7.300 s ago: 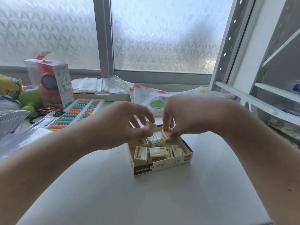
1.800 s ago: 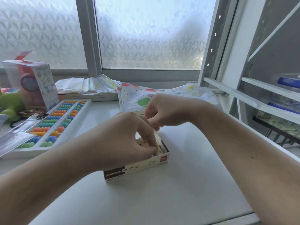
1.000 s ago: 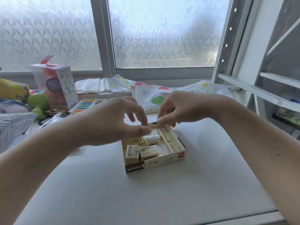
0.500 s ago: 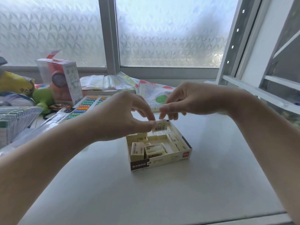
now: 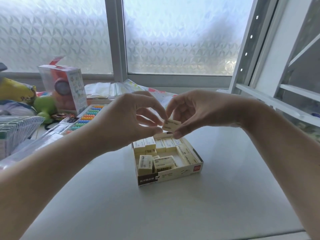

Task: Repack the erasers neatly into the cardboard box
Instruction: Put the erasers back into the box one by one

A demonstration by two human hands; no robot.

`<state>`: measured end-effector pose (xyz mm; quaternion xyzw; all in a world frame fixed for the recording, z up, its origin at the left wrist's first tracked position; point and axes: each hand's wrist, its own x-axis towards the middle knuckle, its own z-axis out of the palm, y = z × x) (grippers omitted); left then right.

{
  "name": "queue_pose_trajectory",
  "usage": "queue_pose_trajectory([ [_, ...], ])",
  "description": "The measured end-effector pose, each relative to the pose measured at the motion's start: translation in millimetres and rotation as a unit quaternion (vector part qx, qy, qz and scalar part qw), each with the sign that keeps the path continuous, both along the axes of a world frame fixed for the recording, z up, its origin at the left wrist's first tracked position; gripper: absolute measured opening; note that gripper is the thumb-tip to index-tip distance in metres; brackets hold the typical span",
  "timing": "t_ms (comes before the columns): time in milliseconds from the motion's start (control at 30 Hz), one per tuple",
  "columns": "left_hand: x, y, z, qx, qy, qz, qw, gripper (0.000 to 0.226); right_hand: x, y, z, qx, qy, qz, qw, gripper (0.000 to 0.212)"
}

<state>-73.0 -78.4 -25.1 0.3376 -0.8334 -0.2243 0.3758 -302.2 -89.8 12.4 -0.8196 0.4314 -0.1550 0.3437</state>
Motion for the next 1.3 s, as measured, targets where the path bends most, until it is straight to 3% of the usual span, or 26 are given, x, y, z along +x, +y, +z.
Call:
queue_pose_trajectory([
  [267,-0.7,-1.0,-0.7,-0.040,-0.072,0.076,0.994,0.018,4.8,7.8,2.5,-0.047,0.076,-0.020,0.996,0.035],
  [367,-3.0,3.1,-1.5,0.011,-0.182,0.046,0.982,0.007,2.5,4.7,2.0,-0.081,0.136,-0.038,0.987,0.035],
  [467,-7.9,8.9,-4.0,0.071,-0.247,0.027,0.966,0.017,4.3,2.8,-1.5,-0.090,0.181,-0.030,0.979,0.036],
  [800,-12.9,9.8,-1.4,0.106,-0.298,0.011,0.948,0.015,-0.5,-2.1,-2.7,-0.080,0.148,-0.035,0.985,0.030],
  [1067,-8.2,10.4,0.9,0.134,-0.257,-0.039,0.956,0.013,-2.4,-1.4,-1.9,-0.108,0.137,-0.008,0.985,0.015],
  [1300,-2.6,12.5,6.3,0.117,-0.280,-0.055,0.951,0.023,4.0,3.3,-2.1,-0.099,0.151,0.007,0.984,0.015],
])
